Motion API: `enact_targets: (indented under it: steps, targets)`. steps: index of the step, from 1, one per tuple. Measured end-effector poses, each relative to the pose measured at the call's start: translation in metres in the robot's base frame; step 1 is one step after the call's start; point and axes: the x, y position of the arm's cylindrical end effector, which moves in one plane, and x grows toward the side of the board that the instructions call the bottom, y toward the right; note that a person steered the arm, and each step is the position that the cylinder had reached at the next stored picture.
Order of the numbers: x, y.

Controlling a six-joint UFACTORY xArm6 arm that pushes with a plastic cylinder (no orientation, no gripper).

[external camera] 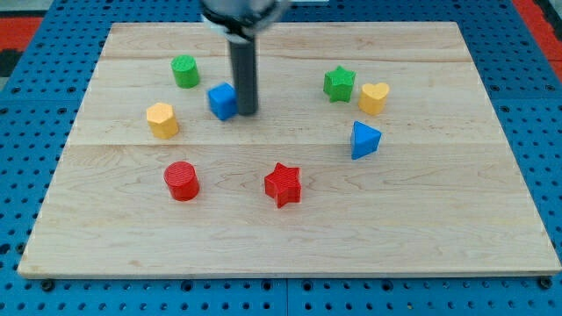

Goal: Move the green circle parallel to the top of the yellow hexagon

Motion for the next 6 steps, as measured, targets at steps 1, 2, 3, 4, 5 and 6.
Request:
enact_targets:
  steps: [1, 2, 3, 4, 5, 6]
  targets:
    - [-0.070, -0.061]
    - [-0.095, -0.056]
    - [-0.138, -0.107]
    - [-0.139, -0.193]
    - [-0.107, -0.213]
    - [-0.086, -0.189]
